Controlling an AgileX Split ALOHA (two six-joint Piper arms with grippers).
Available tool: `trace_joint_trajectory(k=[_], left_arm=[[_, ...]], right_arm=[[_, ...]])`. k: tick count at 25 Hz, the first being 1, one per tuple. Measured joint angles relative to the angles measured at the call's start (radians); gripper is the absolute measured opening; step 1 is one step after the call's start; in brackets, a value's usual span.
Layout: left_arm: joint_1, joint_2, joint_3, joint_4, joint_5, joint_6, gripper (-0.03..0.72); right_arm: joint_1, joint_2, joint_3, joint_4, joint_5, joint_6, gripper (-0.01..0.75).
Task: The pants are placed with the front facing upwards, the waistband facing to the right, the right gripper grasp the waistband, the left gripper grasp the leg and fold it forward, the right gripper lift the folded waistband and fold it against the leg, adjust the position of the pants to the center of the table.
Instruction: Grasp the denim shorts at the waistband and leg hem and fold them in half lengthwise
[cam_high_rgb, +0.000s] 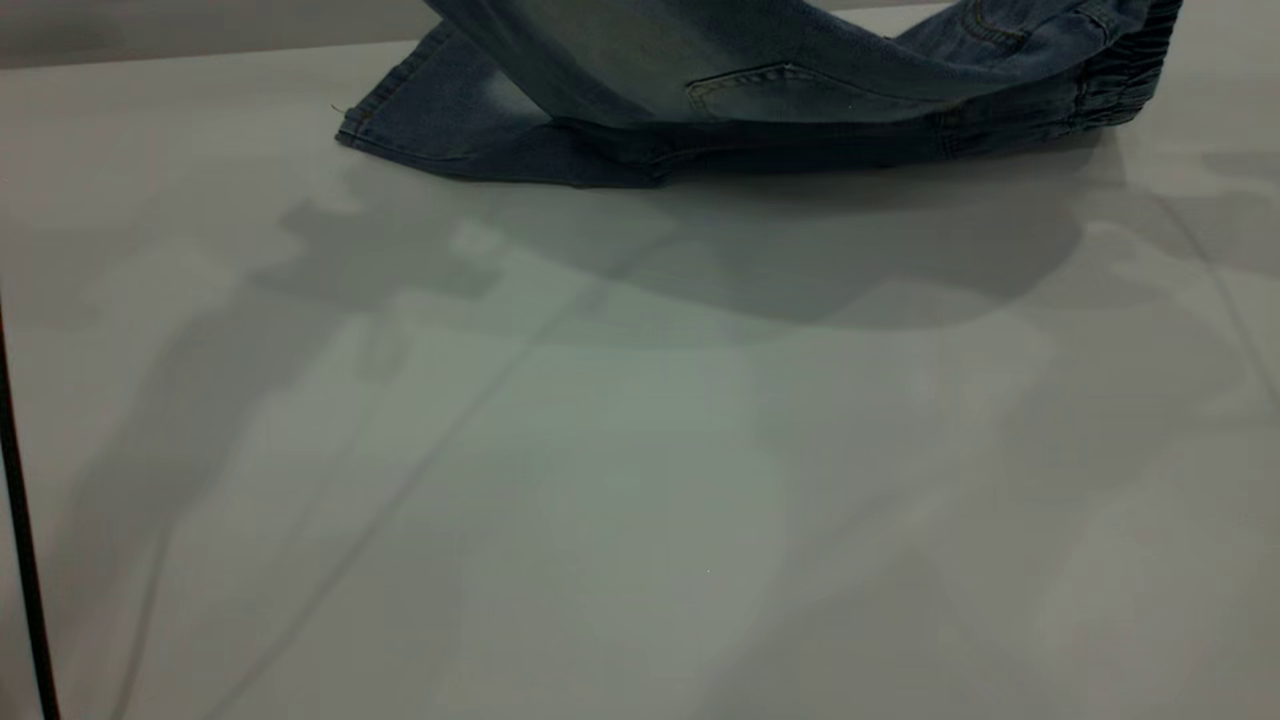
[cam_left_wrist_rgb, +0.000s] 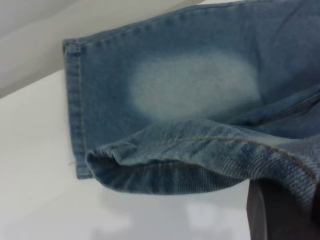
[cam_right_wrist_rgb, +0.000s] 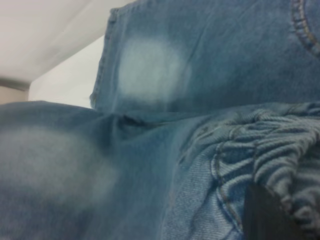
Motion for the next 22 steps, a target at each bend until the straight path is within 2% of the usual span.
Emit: trace_joint_trajectory(k=[5, 12, 22], left_arm=[[0.000, 0.052, 0.000, 0.000, -0.077, -0.001, 0.057], [0.000, 0.108, -0.002, -0.001, -0.173, -0.001, 0.057], [0.000, 0.205, -0.066, -0.003, -0.250, -0.002, 0.057]], right_arm=[[0.000, 0.023, -0.056, -0.051, 0.001, 0.072, 0.044], [0.010, 0.077, -0.075, -0.049, -0.018, 0.082, 0.044], [0.047, 0.122, -0.121, -0.066, -0.011, 0.089, 0.044]])
